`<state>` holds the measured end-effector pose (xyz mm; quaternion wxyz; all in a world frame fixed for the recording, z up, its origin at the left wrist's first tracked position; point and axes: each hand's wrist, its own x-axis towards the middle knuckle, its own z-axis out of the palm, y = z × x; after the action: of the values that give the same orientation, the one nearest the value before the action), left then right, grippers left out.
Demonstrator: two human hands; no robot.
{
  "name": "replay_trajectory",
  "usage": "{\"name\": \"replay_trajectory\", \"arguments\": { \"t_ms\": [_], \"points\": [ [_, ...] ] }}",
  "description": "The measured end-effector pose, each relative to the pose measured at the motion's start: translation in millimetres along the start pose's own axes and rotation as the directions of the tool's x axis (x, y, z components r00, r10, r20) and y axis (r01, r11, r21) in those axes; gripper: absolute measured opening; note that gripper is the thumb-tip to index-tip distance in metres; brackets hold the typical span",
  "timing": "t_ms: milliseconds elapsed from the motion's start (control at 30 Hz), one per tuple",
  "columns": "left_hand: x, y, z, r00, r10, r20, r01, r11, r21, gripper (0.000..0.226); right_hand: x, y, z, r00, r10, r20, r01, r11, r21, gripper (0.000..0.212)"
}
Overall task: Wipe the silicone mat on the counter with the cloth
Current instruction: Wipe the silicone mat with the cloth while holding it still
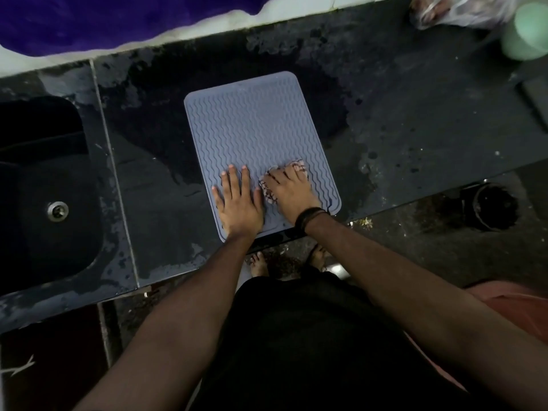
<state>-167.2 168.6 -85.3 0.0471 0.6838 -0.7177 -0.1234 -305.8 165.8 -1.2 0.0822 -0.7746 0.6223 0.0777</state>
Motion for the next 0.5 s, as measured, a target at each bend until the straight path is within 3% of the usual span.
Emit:
{"name": "replay_trajectory", "arguments": {
  "t_ms": [333, 500],
  "points": [
    [0, 4, 1, 0.999, -0.037, 0.007, 0.038, 0.999, -0.028, 0.061, -68, 39, 16, 0.969, -0.235, 0.075, 0.239, 0.970, -0.051, 0.049],
    [3, 8, -5, 0.999, -0.042, 0.027, 0.043, 0.999, -0.031, 0.063, -21, 51, -15, 0.990, -0.123, -0.062, 0.123, 0.992, -0.008, 0.045]
  ]
}}
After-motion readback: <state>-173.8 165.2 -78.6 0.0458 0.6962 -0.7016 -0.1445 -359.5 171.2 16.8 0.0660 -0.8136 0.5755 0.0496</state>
